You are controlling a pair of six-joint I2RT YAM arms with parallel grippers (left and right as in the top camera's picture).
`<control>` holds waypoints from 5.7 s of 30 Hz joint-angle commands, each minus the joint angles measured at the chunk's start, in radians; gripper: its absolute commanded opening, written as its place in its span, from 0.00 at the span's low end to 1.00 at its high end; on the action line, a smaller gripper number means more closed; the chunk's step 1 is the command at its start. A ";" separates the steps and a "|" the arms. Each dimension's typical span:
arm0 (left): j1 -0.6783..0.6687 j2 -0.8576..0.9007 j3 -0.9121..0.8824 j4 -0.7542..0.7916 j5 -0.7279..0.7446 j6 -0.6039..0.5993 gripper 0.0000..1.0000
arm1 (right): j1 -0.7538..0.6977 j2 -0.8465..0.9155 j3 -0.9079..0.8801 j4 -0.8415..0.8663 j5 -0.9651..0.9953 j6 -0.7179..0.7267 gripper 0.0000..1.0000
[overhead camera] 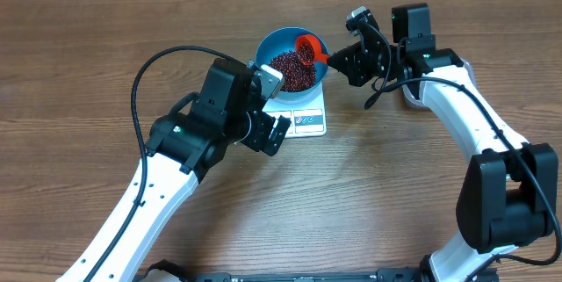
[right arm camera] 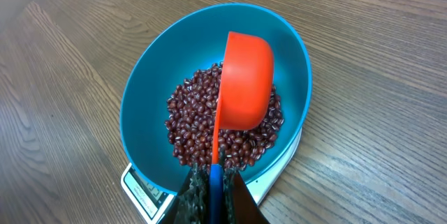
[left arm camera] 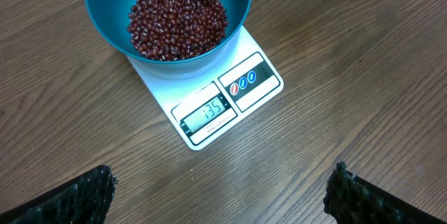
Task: Scoop item into bowl and weigh 150g on scale
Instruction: 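Tip the scoop and shake beans slowly into the teal bowl, then tilt the scoop further and tap out remaining beans into the bowl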
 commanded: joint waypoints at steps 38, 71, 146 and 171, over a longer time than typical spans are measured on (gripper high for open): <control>0.004 -0.008 0.003 0.001 0.010 0.019 1.00 | 0.005 -0.042 0.030 -0.040 -0.077 -0.147 0.04; 0.004 -0.008 0.003 0.001 0.010 0.019 1.00 | 0.005 -0.052 0.030 -0.063 -0.066 -0.121 0.04; 0.004 -0.008 0.003 0.001 0.010 0.019 1.00 | 0.175 -0.144 0.030 -0.106 0.312 -0.128 0.04; 0.004 -0.008 0.003 0.001 0.010 0.019 1.00 | 0.182 -0.151 0.030 -0.101 0.315 -0.107 0.04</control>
